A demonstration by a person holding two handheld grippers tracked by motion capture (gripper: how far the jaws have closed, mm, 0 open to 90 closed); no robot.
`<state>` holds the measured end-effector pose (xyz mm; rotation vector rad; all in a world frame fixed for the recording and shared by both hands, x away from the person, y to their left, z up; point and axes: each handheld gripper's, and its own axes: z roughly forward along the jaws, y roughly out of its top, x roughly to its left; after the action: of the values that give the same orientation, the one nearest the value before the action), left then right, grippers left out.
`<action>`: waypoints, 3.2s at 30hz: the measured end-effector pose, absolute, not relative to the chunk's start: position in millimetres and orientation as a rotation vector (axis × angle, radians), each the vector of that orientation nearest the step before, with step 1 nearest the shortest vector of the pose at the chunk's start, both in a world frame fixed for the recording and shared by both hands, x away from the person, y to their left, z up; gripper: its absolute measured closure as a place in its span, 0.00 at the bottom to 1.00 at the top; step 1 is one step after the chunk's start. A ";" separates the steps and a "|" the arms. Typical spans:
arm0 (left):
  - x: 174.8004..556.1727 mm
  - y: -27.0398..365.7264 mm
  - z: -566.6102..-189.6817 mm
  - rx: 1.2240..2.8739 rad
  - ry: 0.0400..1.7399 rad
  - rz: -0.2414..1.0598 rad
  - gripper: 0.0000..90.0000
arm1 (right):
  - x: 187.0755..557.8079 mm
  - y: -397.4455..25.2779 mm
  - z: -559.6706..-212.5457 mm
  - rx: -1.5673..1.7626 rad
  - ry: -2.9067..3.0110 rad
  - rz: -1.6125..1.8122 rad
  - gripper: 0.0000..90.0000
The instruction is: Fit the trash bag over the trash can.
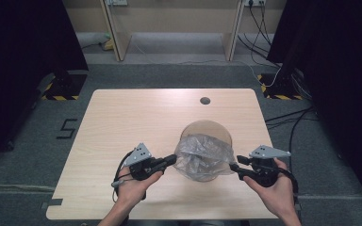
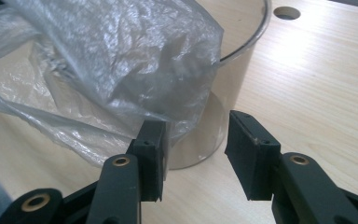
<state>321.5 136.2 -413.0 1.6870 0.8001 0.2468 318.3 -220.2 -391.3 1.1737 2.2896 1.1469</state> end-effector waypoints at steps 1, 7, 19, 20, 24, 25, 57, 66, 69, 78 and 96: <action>322.8 136.2 -413.3 1.698 0.799 0.278 0.99 | 319.1 -220.4 -391.8 1.176 2.282 1.144 0.64; 336.5 137.6 -418.3 1.687 0.834 0.350 0.99 | 323.7 -224.5 -393.1 1.180 2.193 1.132 0.63; 348.3 132.6 -419.8 1.679 0.855 0.375 0.99 | 329.2 -230.0 -389.1 1.170 2.139 1.133 0.61; 348.9 132.8 -421.1 1.679 0.858 0.374 0.99 | 330.3 -230.1 -391.1 1.173 2.142 1.137 0.61; 347.8 130.8 -422.1 1.691 0.852 0.381 0.99 | 331.7 -232.2 -393.6 1.196 2.155 1.163 0.59; 346.0 130.1 -420.5 1.692 0.843 0.382 0.98 | 329.9 -232.0 -391.5 1.190 2.153 1.174 0.58; 367.4 123.4 -419.0 1.648 0.879 0.463 0.84 | 338.7 -225.3 -387.1 1.171 2.074 1.135 0.77; 353.7 138.5 -408.4 1.642 0.818 0.433 0.61 | 336.5 -220.4 -383.8 1.154 2.070 1.137 0.77; 352.1 139.9 -404.5 1.648 0.784 0.390 0.59 | 336.2 -218.5 -382.2 1.150 2.073 1.134 0.76; 374.8 132.7 -398.3 1.675 0.752 0.366 0.79 | 337.2 -213.7 -371.1 1.114 2.071 1.154 0.74; 413.0 123.4 -414.1 1.710 0.837 0.399 0.90 | 349.8 -217.6 -388.5 1.189 2.068 1.084 0.75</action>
<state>413.0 123.4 -414.1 1.7099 0.8371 0.3991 349.8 -217.6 -388.5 1.1886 2.0681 1.0839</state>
